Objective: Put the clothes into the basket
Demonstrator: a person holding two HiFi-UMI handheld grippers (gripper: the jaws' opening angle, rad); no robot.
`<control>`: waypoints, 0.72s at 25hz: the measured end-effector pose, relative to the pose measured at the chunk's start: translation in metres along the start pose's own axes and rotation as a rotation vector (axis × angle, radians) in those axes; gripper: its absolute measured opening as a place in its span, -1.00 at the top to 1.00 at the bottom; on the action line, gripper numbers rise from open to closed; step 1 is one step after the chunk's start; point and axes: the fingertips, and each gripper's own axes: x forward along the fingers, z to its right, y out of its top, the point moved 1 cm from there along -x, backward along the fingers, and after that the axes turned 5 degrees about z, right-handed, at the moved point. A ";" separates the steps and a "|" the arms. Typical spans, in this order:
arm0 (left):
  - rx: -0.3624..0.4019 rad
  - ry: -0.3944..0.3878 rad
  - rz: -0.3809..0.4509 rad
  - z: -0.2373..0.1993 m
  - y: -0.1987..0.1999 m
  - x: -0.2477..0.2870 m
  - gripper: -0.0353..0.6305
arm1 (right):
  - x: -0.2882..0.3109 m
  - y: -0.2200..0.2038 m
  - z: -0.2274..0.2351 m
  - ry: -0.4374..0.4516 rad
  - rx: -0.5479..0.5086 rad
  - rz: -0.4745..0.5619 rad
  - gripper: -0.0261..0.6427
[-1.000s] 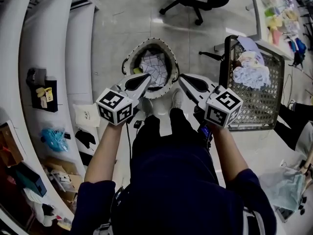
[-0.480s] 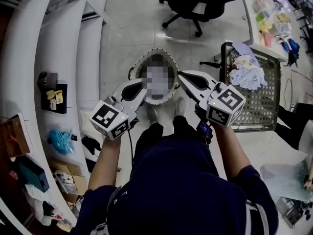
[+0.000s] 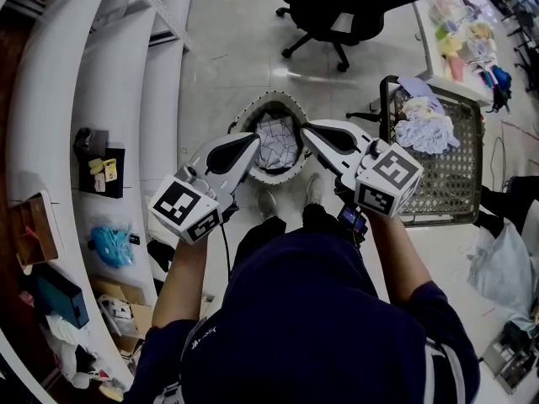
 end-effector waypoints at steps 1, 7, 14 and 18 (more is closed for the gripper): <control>0.003 -0.002 0.003 0.000 0.001 -0.001 0.88 | 0.000 0.002 -0.003 0.002 -0.005 0.003 0.90; 0.006 -0.004 0.017 0.002 0.005 -0.006 0.88 | 0.001 0.005 -0.013 0.007 -0.023 0.010 0.90; 0.018 0.002 0.022 0.000 0.009 -0.010 0.88 | 0.004 0.006 -0.020 0.013 -0.031 0.006 0.90; 0.011 0.007 0.024 -0.003 0.008 -0.011 0.88 | 0.006 0.005 -0.022 0.016 -0.033 0.003 0.90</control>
